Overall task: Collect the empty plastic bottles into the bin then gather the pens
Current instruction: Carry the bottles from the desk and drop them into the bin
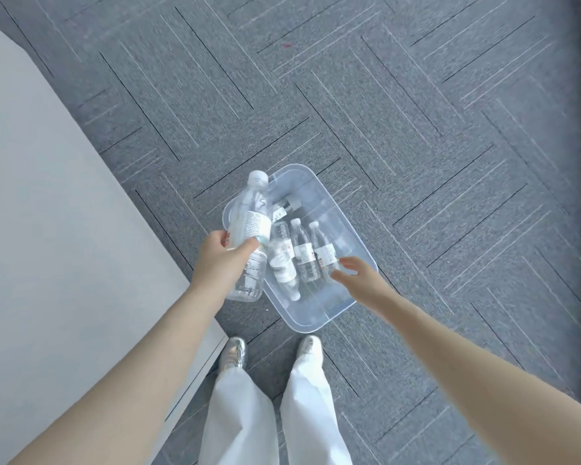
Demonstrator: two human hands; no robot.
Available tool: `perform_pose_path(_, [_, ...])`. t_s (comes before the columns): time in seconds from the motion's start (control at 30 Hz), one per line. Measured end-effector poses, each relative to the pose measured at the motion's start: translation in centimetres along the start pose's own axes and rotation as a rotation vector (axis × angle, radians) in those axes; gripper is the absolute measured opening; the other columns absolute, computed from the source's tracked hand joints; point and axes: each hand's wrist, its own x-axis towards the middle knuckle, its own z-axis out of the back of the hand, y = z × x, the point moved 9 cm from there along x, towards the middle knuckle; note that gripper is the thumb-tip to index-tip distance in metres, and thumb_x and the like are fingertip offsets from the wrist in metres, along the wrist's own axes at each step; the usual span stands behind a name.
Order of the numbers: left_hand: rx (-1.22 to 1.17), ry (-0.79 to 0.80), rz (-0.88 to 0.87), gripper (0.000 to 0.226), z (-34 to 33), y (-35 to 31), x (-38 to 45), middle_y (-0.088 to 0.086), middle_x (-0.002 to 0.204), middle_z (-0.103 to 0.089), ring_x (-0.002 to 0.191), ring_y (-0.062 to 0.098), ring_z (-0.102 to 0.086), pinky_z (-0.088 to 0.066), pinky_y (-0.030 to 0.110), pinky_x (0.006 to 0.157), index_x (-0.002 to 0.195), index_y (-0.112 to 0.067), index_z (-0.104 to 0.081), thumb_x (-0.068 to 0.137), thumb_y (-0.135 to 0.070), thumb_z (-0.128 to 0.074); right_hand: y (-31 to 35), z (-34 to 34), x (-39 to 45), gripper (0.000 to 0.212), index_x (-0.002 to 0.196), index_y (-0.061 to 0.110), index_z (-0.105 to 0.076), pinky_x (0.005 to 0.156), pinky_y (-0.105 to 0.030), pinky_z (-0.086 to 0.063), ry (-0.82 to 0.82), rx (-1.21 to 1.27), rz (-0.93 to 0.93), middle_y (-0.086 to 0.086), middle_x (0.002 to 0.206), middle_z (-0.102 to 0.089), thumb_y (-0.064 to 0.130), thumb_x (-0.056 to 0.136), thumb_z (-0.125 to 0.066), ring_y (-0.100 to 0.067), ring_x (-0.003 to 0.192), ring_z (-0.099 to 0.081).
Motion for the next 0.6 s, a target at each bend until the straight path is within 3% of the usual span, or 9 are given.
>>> perform_pose_path(0.13, [0.199,0.052,-0.098,0.058,-3.1,-1.4,2.0,0.006,0.119,-0.052,0.092,0.022,-0.056,-0.048,0.035,0.071,0.128,-0.012,-0.042,0.080,-0.036,-0.066,-0.9,1.3,-0.4,0.051,0.139,0.015,-0.041,0.101,-0.033,-0.036,-0.023,0.009,0.006,-0.001,0.143,-0.044,0.032,0.093,-0.055,-0.018,0.126,-0.046])
perform_pose_path(0.2, [0.370,0.029,-0.199,0.072,-3.6,-2.7,3.3,0.009,0.128,-0.050,0.105,0.026,-0.056,-0.049,0.041,0.085,0.138,-0.013,-0.033,0.080,-0.040,-0.066,-1.2,1.5,-0.6,0.048,0.137,0.016,-0.043,0.103,-0.033,-0.035,-0.015,-0.017,0.019,0.000,0.141,-0.046,0.031,0.092,-0.055,-0.017,0.125,-0.047])
perform_pose_path(0.27, [0.617,-0.077,-0.315,0.086,-3.0,-4.2,4.3,0.012,0.143,-0.043,0.127,0.031,-0.045,-0.033,0.050,0.106,0.147,-0.016,-0.018,0.080,-0.047,-0.064,-1.3,1.5,-0.6,0.047,0.135,0.016,-0.044,0.103,-0.033,-0.036,-0.008,-0.036,0.031,0.000,0.140,-0.048,0.031,0.092,-0.055,-0.016,0.123,-0.049])
perform_pose_path(0.33, [0.734,-0.168,-0.361,0.087,-2.0,-5.2,4.8,0.012,0.146,-0.039,0.134,0.032,-0.036,-0.020,0.053,0.110,0.148,-0.015,-0.016,0.081,-0.051,-0.060,-1.3,1.4,-0.7,0.047,0.135,0.016,-0.044,0.103,-0.033,-0.037,0.002,-0.041,0.036,0.000,0.139,-0.048,0.031,0.092,-0.055,-0.015,0.123,-0.049])
perform_pose_path(0.5, [0.567,-0.142,-0.346,0.056,0.0,-4.3,3.9,0.014,0.134,-0.049,0.122,0.031,-0.045,-0.036,0.043,0.099,0.135,-0.011,-0.042,0.087,-0.036,-0.057,0.3,0.5,-1.7,0.045,0.134,0.014,-0.046,0.104,-0.031,-0.035,0.015,-0.005,0.054,-0.001,0.138,-0.050,0.029,0.093,-0.054,-0.015,0.124,-0.048])
perform_pose_path(0.6, [0.496,-0.111,-0.342,0.046,0.9,-3.9,2.5,0.012,0.128,-0.050,0.114,0.027,-0.050,-0.039,0.035,0.090,0.130,-0.011,-0.047,0.088,-0.028,-0.057,3.0,0.1,-2.5,0.044,0.135,0.015,-0.045,0.093,-0.022,-0.039,0.024,0.021,0.095,0.000,0.137,-0.050,0.028,0.093,-0.053,-0.014,0.123,-0.049])
